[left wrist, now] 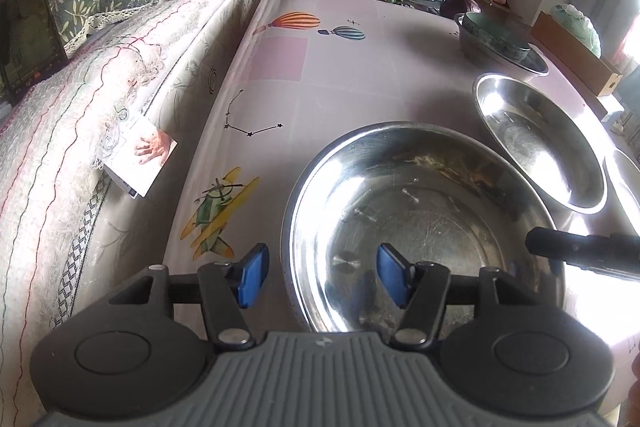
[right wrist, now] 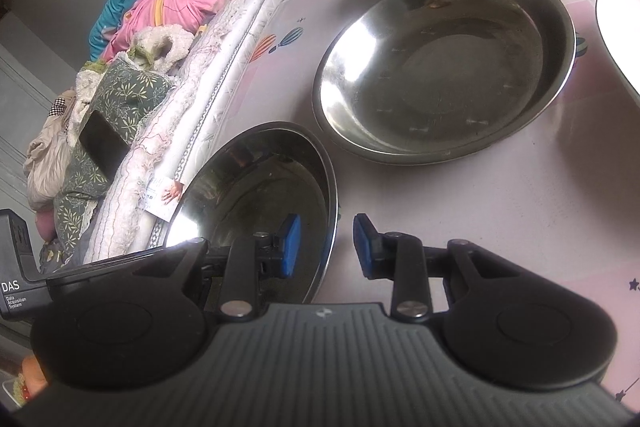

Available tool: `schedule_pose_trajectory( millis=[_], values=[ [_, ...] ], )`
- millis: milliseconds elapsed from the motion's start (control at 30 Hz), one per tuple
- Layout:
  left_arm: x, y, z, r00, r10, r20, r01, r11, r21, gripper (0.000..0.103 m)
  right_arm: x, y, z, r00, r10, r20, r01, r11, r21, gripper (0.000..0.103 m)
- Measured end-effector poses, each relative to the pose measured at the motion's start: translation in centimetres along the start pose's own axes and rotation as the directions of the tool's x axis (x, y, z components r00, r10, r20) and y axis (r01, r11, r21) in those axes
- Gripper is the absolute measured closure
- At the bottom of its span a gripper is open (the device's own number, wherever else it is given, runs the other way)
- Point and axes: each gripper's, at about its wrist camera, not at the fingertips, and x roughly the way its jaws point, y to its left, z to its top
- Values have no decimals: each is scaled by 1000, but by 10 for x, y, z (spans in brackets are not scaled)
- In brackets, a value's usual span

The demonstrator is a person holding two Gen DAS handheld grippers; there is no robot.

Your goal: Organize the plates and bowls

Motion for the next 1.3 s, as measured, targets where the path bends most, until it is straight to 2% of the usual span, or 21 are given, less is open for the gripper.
schedule_pose_trajectory(
  millis=[167, 267, 400, 500, 733, 867, 1300],
  values=[
    [1, -10, -1, 1000, 22, 17, -23, 999, 43, 50, 7, 5, 0, 1000, -1, -3, 1, 1000, -23, 84],
    [-3, -13, -3, 999, 34, 21, -36, 998, 57, 52, 6, 7, -1, 1000, -10, 3, 10, 999, -38, 84],
    [-6, -11, -7, 1000, -4, 9, 4, 999, 50, 52, 4, 1, 0, 1000, -8, 9, 8, 1000, -18, 85],
    [-2, -12, -7, 1000, 4, -2, -4, 999, 50, 53, 4, 0, -1, 1000, -11, 8, 11, 1000, -10, 85],
    [3, -16, -8, 998, 62, 12, -63, 996, 70, 66, 8, -3, -4, 1000, 16, -1, -16, 1000, 13, 86],
    [1, -13, -8, 998, 58, 10, -58, 997, 56, 70, 7, -6, -3, 1000, 28, -2, -27, 999, 28, 86],
    [0, -13, -8, 998, 55, 13, -56, 997, 56, 69, 8, -6, -4, 999, 35, 3, -35, 999, 27, 86]
  ],
)
